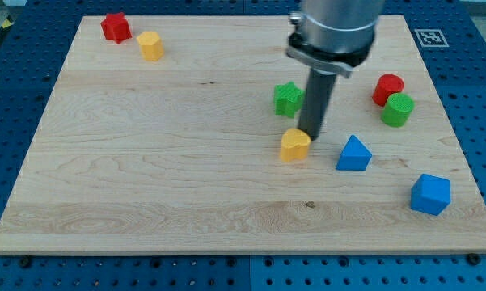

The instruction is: Slide the green star to the red circle

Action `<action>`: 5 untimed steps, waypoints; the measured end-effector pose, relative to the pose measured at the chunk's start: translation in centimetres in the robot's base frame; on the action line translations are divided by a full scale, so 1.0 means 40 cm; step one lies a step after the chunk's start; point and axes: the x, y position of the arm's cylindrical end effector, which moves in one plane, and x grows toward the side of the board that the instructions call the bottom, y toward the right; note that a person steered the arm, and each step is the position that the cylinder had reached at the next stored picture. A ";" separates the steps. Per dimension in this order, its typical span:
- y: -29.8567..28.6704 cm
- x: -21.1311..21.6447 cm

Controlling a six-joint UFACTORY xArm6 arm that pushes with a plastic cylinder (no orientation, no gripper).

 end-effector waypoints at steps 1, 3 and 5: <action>-0.109 -0.016; -0.084 -0.152; 0.097 -0.156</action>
